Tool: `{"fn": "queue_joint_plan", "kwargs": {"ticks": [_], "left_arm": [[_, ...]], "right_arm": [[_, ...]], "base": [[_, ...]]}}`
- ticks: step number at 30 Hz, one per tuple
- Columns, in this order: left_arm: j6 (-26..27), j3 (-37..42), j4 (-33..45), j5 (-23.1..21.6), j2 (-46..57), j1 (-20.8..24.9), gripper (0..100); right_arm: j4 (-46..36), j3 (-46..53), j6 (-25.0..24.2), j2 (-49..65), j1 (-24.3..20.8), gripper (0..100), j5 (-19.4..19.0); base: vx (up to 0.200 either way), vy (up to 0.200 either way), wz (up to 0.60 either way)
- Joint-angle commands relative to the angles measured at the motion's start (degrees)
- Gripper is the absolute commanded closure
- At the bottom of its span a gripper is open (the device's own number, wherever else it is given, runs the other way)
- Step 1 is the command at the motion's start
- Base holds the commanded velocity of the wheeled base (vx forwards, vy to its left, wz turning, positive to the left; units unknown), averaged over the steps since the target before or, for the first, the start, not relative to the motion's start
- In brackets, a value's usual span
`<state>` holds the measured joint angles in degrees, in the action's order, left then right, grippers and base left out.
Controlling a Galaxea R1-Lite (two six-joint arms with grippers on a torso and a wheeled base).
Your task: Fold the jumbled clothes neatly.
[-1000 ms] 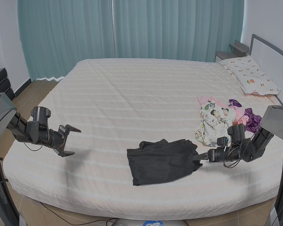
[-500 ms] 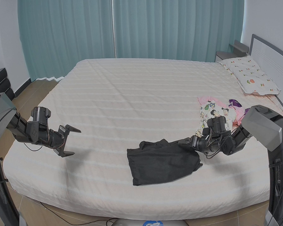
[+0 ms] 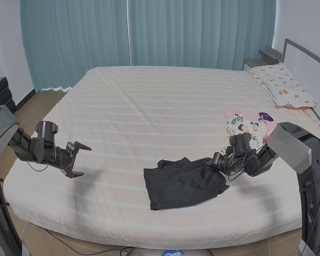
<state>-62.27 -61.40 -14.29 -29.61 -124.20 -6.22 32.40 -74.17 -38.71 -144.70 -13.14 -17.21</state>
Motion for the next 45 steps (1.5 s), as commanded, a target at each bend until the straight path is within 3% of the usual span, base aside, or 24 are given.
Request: {"fn": "queue_joint_plan", "kwargs": {"ticks": [1,15,16,22,27,30,34,39,45], "left_arm": [[-0.04,0.06,-0.04,-0.01,-0.08,-0.02,0],[0.04,0.06,-0.04,-0.01,-0.08,0.06,0],[-0.04,-0.03,-0.04,-0.01,-0.08,0.06,0],[0.04,0.06,-0.04,-0.01,-0.17,0.15,0],[0.04,0.06,-0.04,-0.01,-0.17,0.24,0],[0.04,0.06,-0.04,-0.01,-0.17,0.24,0],[0.04,0.06,-0.04,-0.01,-0.17,0.24,0],[0.31,0.06,-0.04,-0.01,-0.17,0.24,0],[0.39,0.06,-0.04,-0.01,-0.17,0.24,0]], "right_arm": [[0.29,-0.19,-1.37,0.39,0.22,100,-0.01],[5.39,-2.12,-1.37,-0.14,0.84,100,3.41],[5.30,-2.56,-1.20,-0.49,0.84,0,3.50],[5.21,-3.97,-1.11,-2.16,0.57,0,4.38],[4.95,0.87,0.03,1.44,1.36,0,5.35],[5.04,6.76,3.64,5.22,3.03,0,3.33],[5.74,17.39,12.78,9.79,5.58,0,-7.31],[5.65,19.15,16.21,9.09,5.67,0,-7.75],[5.04,19.50,16.56,8.03,5.32,0,-7.75]], "base": [[0.000,0.000,0.00],[0.000,0.000,0.00],[0.000,0.000,0.00],[0.000,0.000,0.00],[0.000,0.000,0.00],[0.000,0.000,0.00],[0.000,0.000,0.00],[0.000,0.000,0.00],[0.000,0.000,0.00]]}}
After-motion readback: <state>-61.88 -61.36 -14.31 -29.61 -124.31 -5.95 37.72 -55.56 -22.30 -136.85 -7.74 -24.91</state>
